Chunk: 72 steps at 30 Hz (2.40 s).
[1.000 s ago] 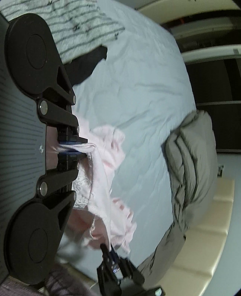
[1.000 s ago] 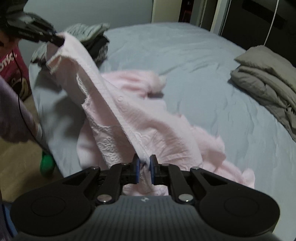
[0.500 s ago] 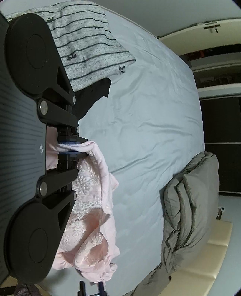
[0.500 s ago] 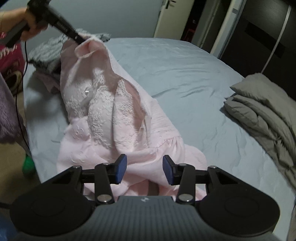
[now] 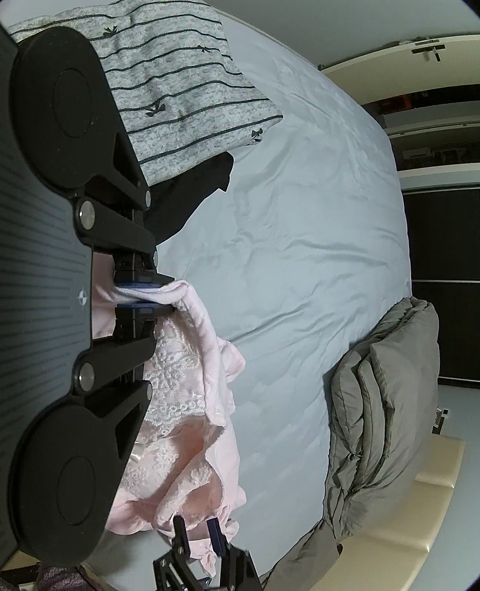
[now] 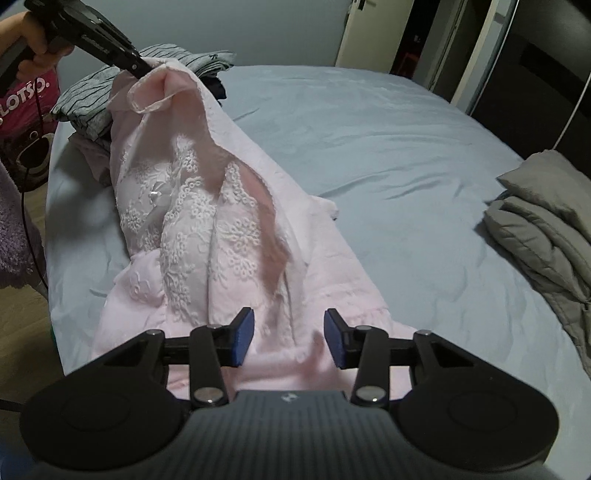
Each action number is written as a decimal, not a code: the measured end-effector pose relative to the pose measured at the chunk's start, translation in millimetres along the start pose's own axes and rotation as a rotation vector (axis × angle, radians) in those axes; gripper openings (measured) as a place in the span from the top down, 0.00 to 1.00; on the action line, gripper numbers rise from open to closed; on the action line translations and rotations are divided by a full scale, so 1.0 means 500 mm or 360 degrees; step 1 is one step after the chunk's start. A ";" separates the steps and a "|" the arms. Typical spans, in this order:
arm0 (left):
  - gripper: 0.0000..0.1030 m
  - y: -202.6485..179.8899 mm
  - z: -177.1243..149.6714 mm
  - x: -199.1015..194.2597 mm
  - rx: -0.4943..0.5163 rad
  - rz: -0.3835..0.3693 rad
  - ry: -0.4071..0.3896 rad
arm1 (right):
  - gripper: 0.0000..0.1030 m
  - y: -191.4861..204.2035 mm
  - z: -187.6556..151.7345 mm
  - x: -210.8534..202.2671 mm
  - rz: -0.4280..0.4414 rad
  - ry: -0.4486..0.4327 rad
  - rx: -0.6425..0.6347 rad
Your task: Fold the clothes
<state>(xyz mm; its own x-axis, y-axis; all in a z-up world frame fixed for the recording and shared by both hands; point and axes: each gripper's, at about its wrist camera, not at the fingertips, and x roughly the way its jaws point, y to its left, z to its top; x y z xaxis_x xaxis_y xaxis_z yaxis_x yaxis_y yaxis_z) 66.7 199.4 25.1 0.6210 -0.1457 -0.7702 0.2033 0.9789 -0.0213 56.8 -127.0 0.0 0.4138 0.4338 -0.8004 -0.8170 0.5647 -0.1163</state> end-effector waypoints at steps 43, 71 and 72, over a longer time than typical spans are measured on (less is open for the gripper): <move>0.94 -0.200 0.177 -0.646 0.0193 -0.0615 -0.0833 | 0.96 0.067 0.171 -0.929 -0.1309 -0.1251 0.0321; 0.38 -0.252 0.039 -0.368 0.0563 -0.0700 -0.0678 | 0.96 0.088 0.193 -0.820 -0.1135 -0.0961 0.0248; 0.36 -0.267 0.039 -0.361 0.0625 -0.0687 -0.0677 | 0.96 0.088 0.194 -0.819 -0.1131 -0.0958 0.0249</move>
<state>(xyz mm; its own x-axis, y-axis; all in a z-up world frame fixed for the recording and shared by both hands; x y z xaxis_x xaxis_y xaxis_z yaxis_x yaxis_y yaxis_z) -58.0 92.2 179.4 0.6486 -0.6293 -0.4281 0.7045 0.7092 0.0249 -109.6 -211.4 379.7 0.9676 0.2168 -0.1291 -0.2488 0.9051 -0.3449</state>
